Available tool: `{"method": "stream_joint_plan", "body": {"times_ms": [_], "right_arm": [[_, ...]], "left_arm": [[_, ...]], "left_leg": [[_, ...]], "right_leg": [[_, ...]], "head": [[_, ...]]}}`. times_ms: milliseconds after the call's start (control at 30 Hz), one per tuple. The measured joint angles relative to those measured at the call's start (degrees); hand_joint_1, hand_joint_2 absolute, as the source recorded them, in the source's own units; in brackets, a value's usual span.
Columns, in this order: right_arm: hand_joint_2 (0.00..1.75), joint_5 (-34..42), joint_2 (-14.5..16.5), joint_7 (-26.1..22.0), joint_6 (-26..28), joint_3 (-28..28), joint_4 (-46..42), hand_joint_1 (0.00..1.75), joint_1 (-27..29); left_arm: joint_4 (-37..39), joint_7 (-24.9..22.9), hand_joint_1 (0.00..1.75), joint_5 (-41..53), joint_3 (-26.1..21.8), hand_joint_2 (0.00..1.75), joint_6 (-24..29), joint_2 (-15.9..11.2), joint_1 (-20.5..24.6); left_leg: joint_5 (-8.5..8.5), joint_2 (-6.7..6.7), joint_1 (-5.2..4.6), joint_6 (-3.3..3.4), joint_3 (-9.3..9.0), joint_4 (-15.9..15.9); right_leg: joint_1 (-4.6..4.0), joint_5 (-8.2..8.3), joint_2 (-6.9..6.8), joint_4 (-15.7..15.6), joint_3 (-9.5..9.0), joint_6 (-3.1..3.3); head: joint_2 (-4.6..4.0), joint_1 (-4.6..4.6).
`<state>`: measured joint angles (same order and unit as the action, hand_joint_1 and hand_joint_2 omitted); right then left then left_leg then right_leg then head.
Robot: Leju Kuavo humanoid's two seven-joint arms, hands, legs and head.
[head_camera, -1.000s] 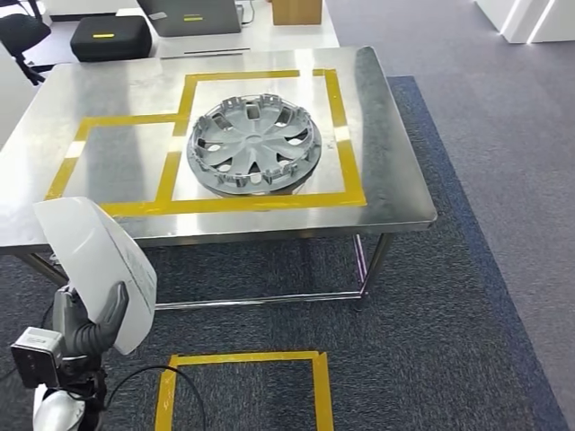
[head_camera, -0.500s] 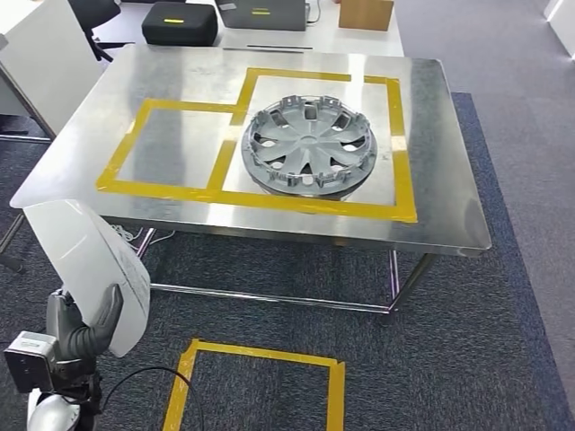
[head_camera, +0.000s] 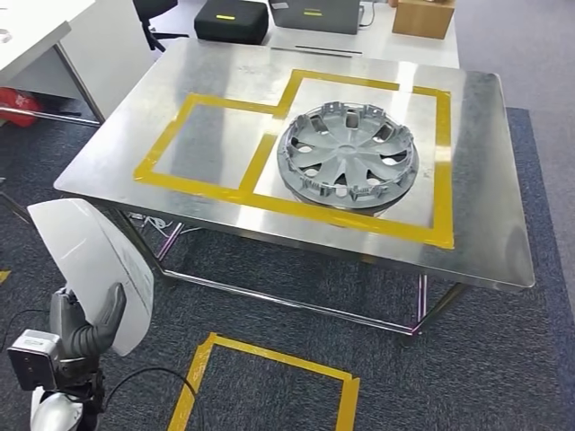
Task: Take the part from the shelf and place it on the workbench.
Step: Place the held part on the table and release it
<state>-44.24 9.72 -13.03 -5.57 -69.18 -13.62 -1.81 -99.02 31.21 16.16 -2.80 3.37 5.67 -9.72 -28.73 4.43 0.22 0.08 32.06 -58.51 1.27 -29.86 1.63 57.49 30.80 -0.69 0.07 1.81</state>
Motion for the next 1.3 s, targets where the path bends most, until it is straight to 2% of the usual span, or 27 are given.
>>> {"method": "stream_joint_plan", "body": {"times_ms": [67, 133, 167, 200, 233, 300, 333, 400, 467, 500, 567, 600, 667, 733, 767, 800, 867, 900, 933, 1000, 1067, 1100, 1167, 1200, 1233, 1267, 1300], "right_arm": [[1.75, 0.0, 0.0, 0.0, 0.0, 0.0, 0.0, 0.00, 0.1], [1.75, 0.0, 0.0, 0.0, 0.0, 0.0, 0.0, 0.00, 0.2], [1.75, 0.0, 0.0, 0.0, 0.1, 0.0, 0.0, 0.00, 0.3], [1.75, 0.0, 0.0, 0.0, 0.1, 0.0, 0.0, 0.00, 0.4], [1.75, 0.0, 0.0, 0.0, 0.0, 0.0, 0.0, 0.00, 0.5], [1.75, 0.0, 0.1, 0.0, 0.0, 0.0, 0.0, 0.00, 0.5], [1.75, 0.0, 0.1, 0.0, 0.0, 0.0, 0.0, 0.00, 0.4], [1.75, 0.0, 0.1, 0.0, 0.0, 0.0, 0.0, 0.00, 0.3], [1.75, 0.0, 0.1, 0.0, 0.0, 0.0, 0.0, 0.00, 0.1], [1.75, 0.0, 0.1, 0.0, 0.0, 0.0, 0.0, 0.00, 0.0], [1.75, 0.0, 0.1, -0.1, 0.0, 0.0, 0.0, 0.00, 0.0], [1.75, 0.0, 0.1, -0.1, 0.0, 0.0, 0.0, 0.00, 0.0], [1.75, 0.0, 0.1, 0.0, 0.0, 0.0, 0.0, 0.00, 0.4], [1.75, 0.0, 0.1, 0.0, 0.0, 0.0, 0.0, 0.00, 0.8], [1.75, 0.0, 0.1, 0.0, 0.0, 0.0, 0.0, 0.00, 0.9], [1.75, 0.0, 0.1, 0.0, 0.0, 0.0, 0.0, 0.00, 1.0], [1.75, 0.0, 0.0, 0.0, 0.0, 0.0, 0.0, 0.00, 1.2], [1.75, 0.0, 0.0, 0.0, 0.0, 0.0, 0.0, 0.00, 1.2], [1.75, 0.0, -0.1, 0.0, 0.0, 0.0, 0.0, 0.00, 1.0], [1.75, 0.0, -0.1, 0.0, 0.0, 0.0, 0.0, 0.00, 0.4], [1.75, 0.0, -0.1, 0.0, 0.0, 0.0, 0.0, 0.00, 0.0], [1.75, 0.0, -0.1, 0.0, 0.0, 0.0, 0.0, 0.00, 0.0], [1.75, 0.0, -0.1, 0.0, 0.1, 0.0, 0.0, 0.00, 0.0], [1.75, 0.0, -0.1, 0.0, 0.1, 0.0, 0.0, 0.00, 0.0], [1.75, 0.0, -0.1, 0.0, 0.0, 0.0, 0.0, 0.00, 0.0], [1.75, 0.0, -0.1, 0.0, 0.0, 0.0, 0.0, 0.00, 0.0], [1.75, 0.0, -0.1, 0.0, 0.0, 0.0, 0.0, 0.00, 0.1]], "left_arm": [[0.0, 0.0, 1.75, 0.0, 0.0, 1.75, 0.0, 0.0, 0.1], [0.0, 0.0, 1.75, 0.0, 0.1, 1.75, 0.0, 0.0, 0.2], [0.0, 0.0, 1.75, 0.0, 0.1, 1.75, 0.0, 0.0, 0.1], [0.0, 0.0, 1.75, 0.0, 0.1, 1.75, 0.0, 0.0, 0.0], [0.0, 0.0, 1.75, 0.0, 0.1, 1.75, 0.0, 0.0, -0.1], [0.0, 0.0, 1.75, 0.0, 0.1, 1.75, 0.0, 0.0, -0.1], [0.0, 0.0, 1.75, 0.0, 0.1, 1.75, 0.0, 0.0, -0.2], [0.0, -0.1, 1.75, 0.0, 0.1, 1.75, 0.0, 0.0, -0.2], [0.0, 0.0, 1.75, 0.0, 0.1, 1.75, 0.0, 0.0, -0.3], [0.0, 0.0, 1.75, 0.0, 0.0, 1.75, 0.0, 0.0, -0.4], [0.0, 0.0, 1.75, 0.0, 0.0, 1.75, 0.0, 0.0, -0.5], [0.0, 0.0, 1.75, 0.0, 0.0, 1.75, 0.0, 0.0, -0.5], [0.0, 0.0, 1.75, 0.0, 0.0, 1.75, 0.0, 0.1, -0.5], [0.0, 0.0, 1.75, 0.0, 0.0, 1.75, 0.0, 0.1, -0.5], [0.0, 0.0, 1.75, 0.0, 0.0, 1.75, 0.0, 0.1, -0.5], [0.0, 0.0, 1.75, 0.0, 0.0, 1.75, -0.1, 0.1, -0.5], [0.1, 0.0, 1.75, 0.0, 0.0, 1.75, -0.1, 0.1, -0.6], [0.2, 0.0, 1.75, 0.0, 0.0, 1.75, -0.1, 0.0, -0.7], [0.2, 0.0, 1.75, 0.0, 0.0, 1.75, -0.1, 0.0, -0.6], [0.1, 0.0, 1.75, 0.0, 0.1, 1.75, -0.1, 0.0, -0.2], [0.0, 0.0, 1.75, 0.0, 0.1, 1.75, -0.1, 0.1, 0.1], [0.0, 0.0, 1.75, 0.0, 0.1, 1.75, -0.1, 0.0, 0.1], [0.0, 0.0, 1.75, 0.0, 0.1, 1.75, -0.1, 0.0, 0.1], [0.0, 0.0, 1.75, 0.0, 0.1, 1.75, -0.1, 0.0, 0.1], [0.0, 0.0, 1.75, 0.0, 0.1, 1.75, 0.0, 0.0, 0.1], [0.0, 0.0, 1.75, 0.0, 0.1, 1.75, 0.0, 0.0, 0.1], [0.0, 0.0, 1.75, 0.0, 0.1, 1.75, 0.0, 0.0, 0.1]], "left_leg": [[-1.79, -2.28, -0.01, -0.59, 2.18, -4.6], [-4.22, -3.69, 0.14, -0.99, 7.09, -12.9], [-4.52, -3.84, 0.21, -1.07, 9.32, -16.1], [-3.53, -3.88, 0.24, -1.06, 10.69, -17.3], [-1.31, -3.91, 0.24, -0.95, 10.87, -15.9], [4.05, -4.27, 0.08, -0.38, 8.95, -9.1], [5.42, -4.59, -0.22, 0.02, 7.82, -6.2], [4.48, -5.07, -0.80, 0.88, 6.24, -3.1], [2.97, -4.89, -0.91, 1.66, 4.59, -0.9], [2.57, -4.71, -0.82, 1.95, 3.36, 0.2], [1.84, -4.47, -0.68, 2.50, 0.01, 2.6], [1.37, -4.39, -0.68, 2.70, -1.70, 3.8], [0.27, -4.16, -0.75, 2.85, -5.06, 5.4], [-1.38, -4.01, -0.86, 2.81, -8.65, 6.5], [-2.48, -4.09, -0.94, 2.74, -10.49, 6.8], [-3.77, -4.25, -1.03, 2.66, -12.00, 7.0], [-6.63, -4.60, -1.29, 2.23, -14.50, 6.5], [-7.81, -4.79, -1.30, 1.90, -15.25, 6.2], [-8.42, -4.94, -1.29, 1.56, -15.70, 5.6], [-7.36, -5.15, -1.13, 0.86, -14.14, 2.0], [-6.32, -4.99, -0.96, 0.15, -9.78, -5.4], [-7.45, -4.88, -0.74, -0.19, -7.29, -9.0], [-11.99, -4.83, -0.20, -0.75, -3.04, -13.3], [-13.67, -4.82, 0.06, -0.98, -1.50, -13.8], [-13.85, -4.81, 0.26, -1.16, -0.56, -13.1], [-11.94, -4.68, 0.44, -1.31, -0.21, -11.0], [-8.38, -4.11, 0.61, -1.45, -0.31, -7.8]], "right_leg": [[0.14, -0.72, -0.96, -0.3, -1.11, 0.71], [0.05, -1.98, -1.75, -0.3, -2.25, 0.94], [0.02, -2.70, -2.07, -0.3, -2.84, 0.88], [0.01, -3.45, -2.36, -0.3, -3.59, 0.79], [0.02, -4.24, -2.64, -0.4, -4.51, 0.70], [0.11, -5.82, -3.08, -0.7, -6.63, 0.47], [0.12, -6.41, -3.19, -1.0, -7.48, 0.20], [0.10, -6.83, -3.45, -2.1, -8.84, -0.59], [0.03, -5.70, -3.65, -2.5, -9.84, -1.64], [0.02, -4.55, -3.48, -1.1, -9.57, -1.87], [-0.09, -2.80, -2.61, 5.7, -5.59, -1.57], [-0.22, -3.21, -2.12, 9.8, -2.60, -1.20], [-0.54, -7.64, -1.66, 14.3, 2.82, -1.07], [-0.69, -12.08, -1.65, 12.9, 6.47, -1.17], [-0.76, -11.56, -1.76, 10.6, 7.80, -1.07], [-0.90, -7.87, -2.18, 7.6, 8.86, -0.77], [-1.43, 3.21, -3.24, 3.0, 10.20, 0.18], [-1.71, 6.96, -3.45, 2.3, 10.39, 0.70], [-1.93, 8.23, -3.24, 2.4, 10.34, 1.10], [-1.84, 7.22, -2.25, 2.6, 9.64, 1.70], [-1.40, 6.55, -1.49, 1.8, 8.42, 2.18], [-1.24, 6.17, -1.11, 1.4, 7.66, 2.32], [-1.00, 5.20, -0.18, 1.0, 6.25, 2.21], [-0.89, 4.67, 0.38, 1.0, 5.58, 1.99], [-0.77, 4.18, 0.93, 1.0, 4.94, 1.74], [-0.62, 3.75, 1.53, 1.0, 4.28, 1.48], [-0.47, 3.41, 2.10, 1.0, 3.79, 1.23]], "head": [[0.00, 0.31], [0.00, 0.53], [0.00, 0.58], [0.00, 0.61], [0.00, 0.62], [0.00, 0.56], [-0.01, 0.51], [-0.01, 0.51], [0.01, 0.59], [0.01, 0.48], [0.01, 0.28], [0.01, 0.16], [0.00, 0.12], [0.00, 0.00], [0.00, -0.08], [0.00, -0.12], [-0.02, 0.01], [-0.01, 0.16], [-0.01, 0.21], [0.01, 0.22], [0.01, 0.28], [0.00, 0.33], [0.00, 0.34], [0.00, 0.34], [0.00, 0.33], [0.00, 0.33], [0.00, 0.33]]}}
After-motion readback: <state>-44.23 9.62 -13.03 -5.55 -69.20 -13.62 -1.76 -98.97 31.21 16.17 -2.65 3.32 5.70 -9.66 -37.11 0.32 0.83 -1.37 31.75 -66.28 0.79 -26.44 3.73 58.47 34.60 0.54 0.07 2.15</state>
